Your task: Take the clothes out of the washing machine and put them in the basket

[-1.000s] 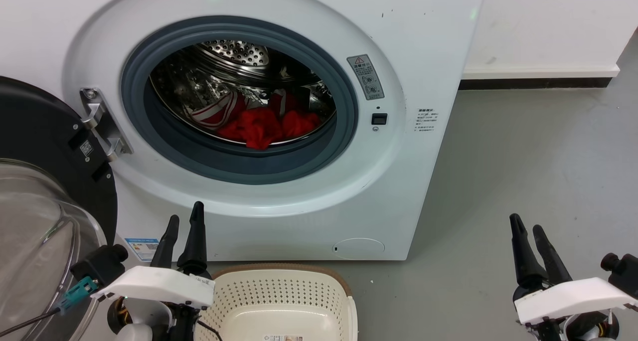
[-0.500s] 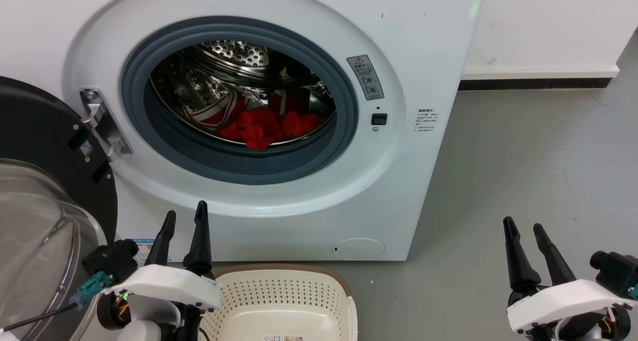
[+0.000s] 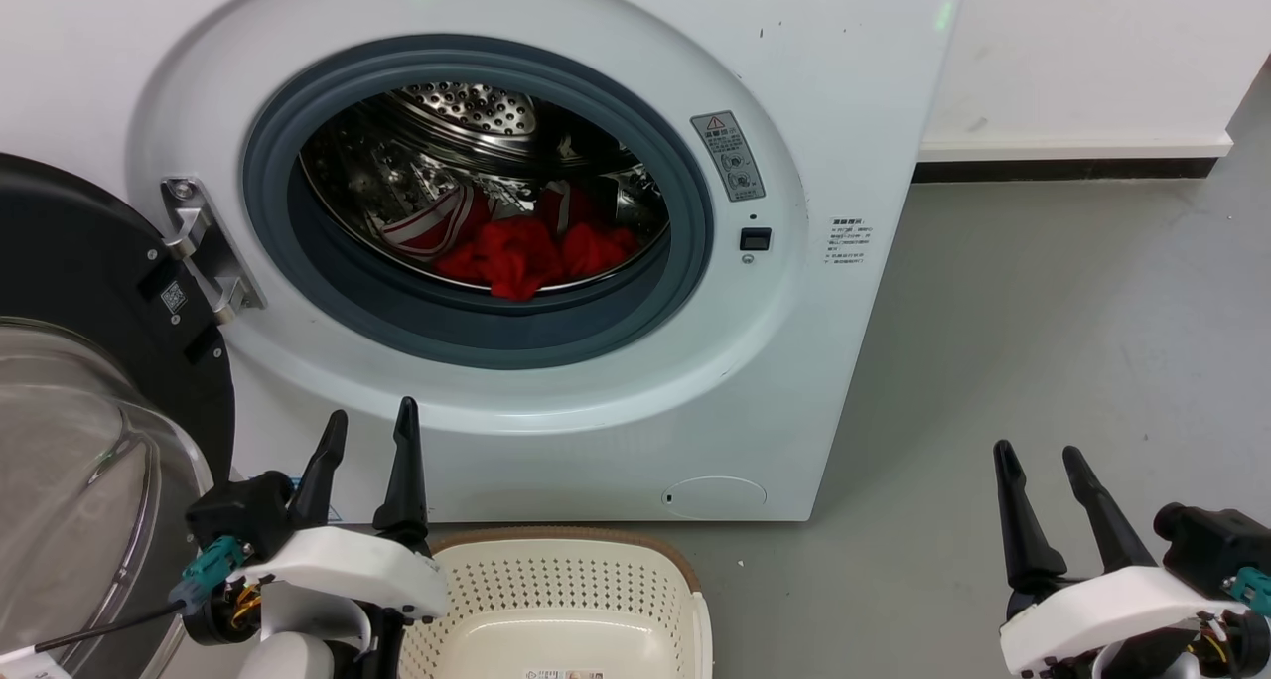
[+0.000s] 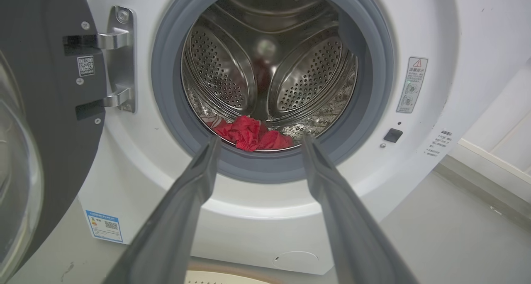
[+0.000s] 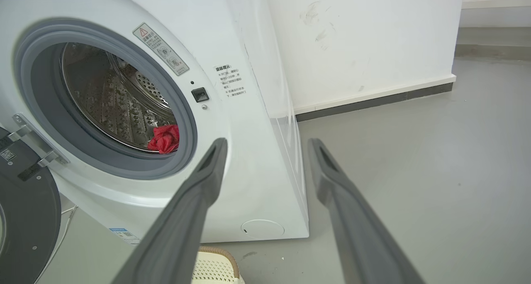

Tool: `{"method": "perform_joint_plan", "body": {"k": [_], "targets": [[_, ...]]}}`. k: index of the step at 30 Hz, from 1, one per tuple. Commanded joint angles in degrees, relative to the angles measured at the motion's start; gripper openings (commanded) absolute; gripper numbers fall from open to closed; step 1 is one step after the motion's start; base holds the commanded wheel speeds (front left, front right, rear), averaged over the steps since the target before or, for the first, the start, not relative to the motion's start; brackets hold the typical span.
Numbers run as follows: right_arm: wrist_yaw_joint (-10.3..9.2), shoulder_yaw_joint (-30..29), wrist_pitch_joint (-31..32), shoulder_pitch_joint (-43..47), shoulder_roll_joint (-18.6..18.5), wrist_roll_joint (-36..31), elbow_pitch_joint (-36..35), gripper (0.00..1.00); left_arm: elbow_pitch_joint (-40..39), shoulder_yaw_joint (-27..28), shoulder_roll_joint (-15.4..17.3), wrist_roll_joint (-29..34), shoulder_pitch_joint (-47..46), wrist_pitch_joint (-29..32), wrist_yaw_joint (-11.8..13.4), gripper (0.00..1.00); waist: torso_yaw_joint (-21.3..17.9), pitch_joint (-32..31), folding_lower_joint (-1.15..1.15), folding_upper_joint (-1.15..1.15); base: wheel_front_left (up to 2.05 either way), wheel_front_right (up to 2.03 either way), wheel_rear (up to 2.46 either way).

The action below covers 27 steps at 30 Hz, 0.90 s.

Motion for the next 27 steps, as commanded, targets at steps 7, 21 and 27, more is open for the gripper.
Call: {"method": "perform_joint_plan", "body": {"k": [7,21,27], "targets": [[-0.01,0.21,-0.88,0.26,-0.01,-4.33,-0.89,1.00,-0.01,-0.50,0.48,4.57,-0.83,-1.29,0.56,1.00,0.08,-0.09,0.00,0.00,0.00,0.00,0.00],[-0.01,0.23,-2.08,0.69,0.01,-11.38,-0.27,1.00,0.70,-1.25,0.86,11.41,-1.20,-3.05,0.71,1.00,0.39,-0.24,0.00,0.00,0.00,0.00,0.00],[-0.01,0.24,-2.59,0.94,0.01,-14.21,0.01,1.00,1.37,-1.37,0.84,13.92,-1.14,-3.70,0.64,1.00,0.43,-0.40,0.00,0.00,0.00,0.00,0.00]]}}
